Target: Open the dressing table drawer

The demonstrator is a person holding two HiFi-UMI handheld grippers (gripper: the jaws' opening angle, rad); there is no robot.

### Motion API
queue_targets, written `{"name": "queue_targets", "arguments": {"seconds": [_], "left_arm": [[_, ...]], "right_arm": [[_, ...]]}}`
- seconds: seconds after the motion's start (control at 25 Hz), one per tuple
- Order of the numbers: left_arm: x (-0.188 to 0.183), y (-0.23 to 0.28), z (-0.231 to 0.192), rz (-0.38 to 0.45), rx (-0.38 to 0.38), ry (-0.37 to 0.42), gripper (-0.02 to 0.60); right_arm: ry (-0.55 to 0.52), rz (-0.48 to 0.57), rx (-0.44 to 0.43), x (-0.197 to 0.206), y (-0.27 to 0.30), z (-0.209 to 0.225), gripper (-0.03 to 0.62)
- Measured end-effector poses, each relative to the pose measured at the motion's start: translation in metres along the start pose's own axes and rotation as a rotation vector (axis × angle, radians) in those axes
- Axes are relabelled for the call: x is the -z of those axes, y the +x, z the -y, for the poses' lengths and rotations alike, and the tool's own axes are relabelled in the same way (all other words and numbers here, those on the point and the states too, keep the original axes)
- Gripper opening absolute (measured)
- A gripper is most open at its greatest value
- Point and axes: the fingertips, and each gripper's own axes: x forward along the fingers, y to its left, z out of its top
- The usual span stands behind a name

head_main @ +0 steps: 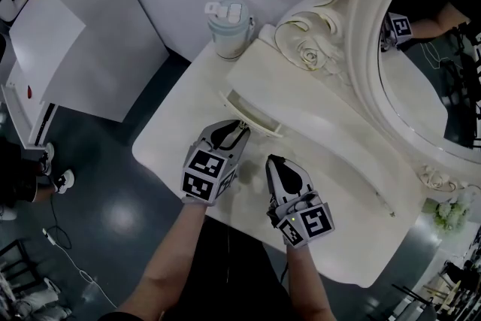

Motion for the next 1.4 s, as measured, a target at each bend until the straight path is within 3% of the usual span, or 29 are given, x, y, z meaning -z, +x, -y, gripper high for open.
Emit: {"name": "queue_targets", "arguments": {"seconds": [1.4], "left_arm": [[0.015,-0.026,0.003,-0.018,0.001,-0.028,0.109]], "right_arm": [[-0.005,0.012,0.008,-0.004,-0.017,-0.016,0.006]]}}
